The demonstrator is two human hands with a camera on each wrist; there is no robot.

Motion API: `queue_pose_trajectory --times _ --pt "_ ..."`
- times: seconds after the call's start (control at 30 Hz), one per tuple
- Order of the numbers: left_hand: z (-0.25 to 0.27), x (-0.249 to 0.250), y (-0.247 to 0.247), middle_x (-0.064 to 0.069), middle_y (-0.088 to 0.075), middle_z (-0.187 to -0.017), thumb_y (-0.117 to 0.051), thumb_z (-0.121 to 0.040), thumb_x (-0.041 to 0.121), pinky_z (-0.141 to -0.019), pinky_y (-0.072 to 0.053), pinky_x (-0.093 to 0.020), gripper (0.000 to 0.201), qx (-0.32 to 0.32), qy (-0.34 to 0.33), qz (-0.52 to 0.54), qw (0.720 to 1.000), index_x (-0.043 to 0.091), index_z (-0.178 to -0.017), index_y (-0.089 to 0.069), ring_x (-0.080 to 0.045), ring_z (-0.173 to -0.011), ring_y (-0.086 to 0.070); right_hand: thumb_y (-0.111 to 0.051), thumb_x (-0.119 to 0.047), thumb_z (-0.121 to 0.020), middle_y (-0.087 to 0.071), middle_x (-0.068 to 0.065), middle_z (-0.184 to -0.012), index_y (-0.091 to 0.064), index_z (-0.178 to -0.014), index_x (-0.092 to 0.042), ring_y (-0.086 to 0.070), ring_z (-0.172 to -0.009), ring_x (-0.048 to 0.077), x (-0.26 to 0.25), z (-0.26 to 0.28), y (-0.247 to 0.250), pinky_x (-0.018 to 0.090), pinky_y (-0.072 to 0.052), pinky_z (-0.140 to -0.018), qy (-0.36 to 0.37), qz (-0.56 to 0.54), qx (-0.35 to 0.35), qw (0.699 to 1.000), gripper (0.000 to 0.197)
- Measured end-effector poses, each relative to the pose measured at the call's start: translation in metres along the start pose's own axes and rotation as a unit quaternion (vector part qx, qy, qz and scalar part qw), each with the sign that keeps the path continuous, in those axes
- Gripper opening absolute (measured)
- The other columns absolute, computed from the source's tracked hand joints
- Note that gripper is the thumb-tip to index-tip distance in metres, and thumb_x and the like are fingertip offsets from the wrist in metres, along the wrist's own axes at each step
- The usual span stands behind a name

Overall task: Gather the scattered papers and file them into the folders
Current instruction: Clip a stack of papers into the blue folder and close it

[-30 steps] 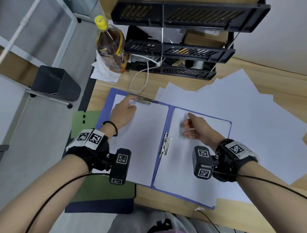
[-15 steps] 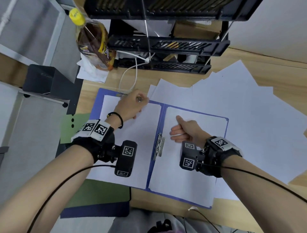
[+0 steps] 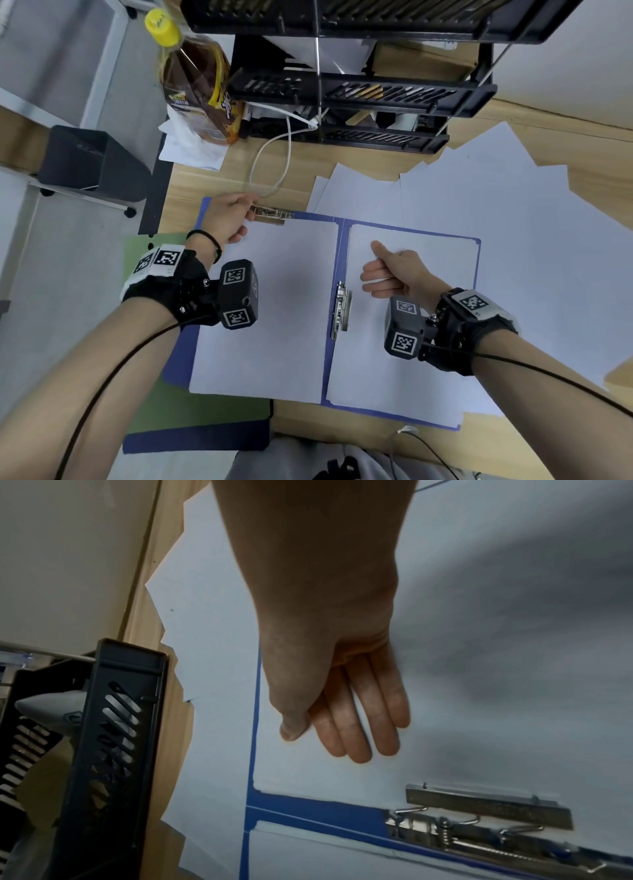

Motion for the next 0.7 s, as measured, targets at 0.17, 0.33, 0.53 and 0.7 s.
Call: queue_pose_trajectory --times 0.17,0.33,0.53,0.7 --pt "-0.007 -0.005 0.017 0.008 -0.051 -0.067 -0.069 -0.087 0.024 -0.042 -0.032 -0.01 0.015 0.044 -0.085 -0.055 0.994 0.019 -0.101 -0.072 -0.003 -0.05 -0.042 -0.063 -0.053 -0.088 -0.076 0.018 -0.082 -0.073 -0.082 -0.001 -0.074 -0.076 0.035 -0.002 0.001 0.002 0.038 -0.06 -0.065 -0.001 0.009 0.0 1.0 0.054" --pt "-0.011 -0.009 0.023 0.015 -0.05 -0.068 -0.077 -0.079 0.028 -0.054 -0.035 -0.017 0.02 0.092 -0.095 -0.092 0.987 0.026 -0.072 -0.058 -0.001 -0.062 -0.044 -0.064 -0.053 -0.087 -0.076 0.018 -0.084 -0.073 -0.084 -0.001 -0.075 -0.075 0.034 -0.003 0.003 0.001 0.037 -0.062 -0.063 0.004 0.011 0.006 1.0 0.053" --pt "-0.007 -0.013 0.024 0.011 -0.051 -0.068 -0.078 -0.077 0.033 -0.051 -0.036 -0.007 0.021 0.126 -0.098 -0.105 0.982 0.018 -0.08 -0.064 -0.002 -0.063 -0.046 -0.065 -0.053 -0.087 -0.076 0.017 -0.082 -0.073 -0.084 -0.002 -0.075 -0.072 0.032 -0.004 0.003 0.001 0.036 -0.061 -0.061 0.008 0.004 0.02 1.0 0.051" --pt "-0.006 -0.018 0.028 0.009 -0.049 -0.07 -0.078 -0.075 0.041 -0.055 -0.035 -0.017 0.034 0.136 -0.079 -0.114 0.981 0.018 -0.089 -0.056 -0.003 -0.064 -0.047 -0.065 -0.052 -0.088 -0.076 0.017 -0.081 -0.074 -0.084 -0.001 -0.074 -0.072 0.032 -0.003 0.005 0.0 0.035 -0.061 -0.061 0.019 0.012 0.029 0.999 0.052"
Point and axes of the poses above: each hand's wrist, its own z-axis away from the middle knuckle, its own y-axis out of the back of the hand, x = y × z, the point moved 5 cm from there along -z, towards the middle knuckle
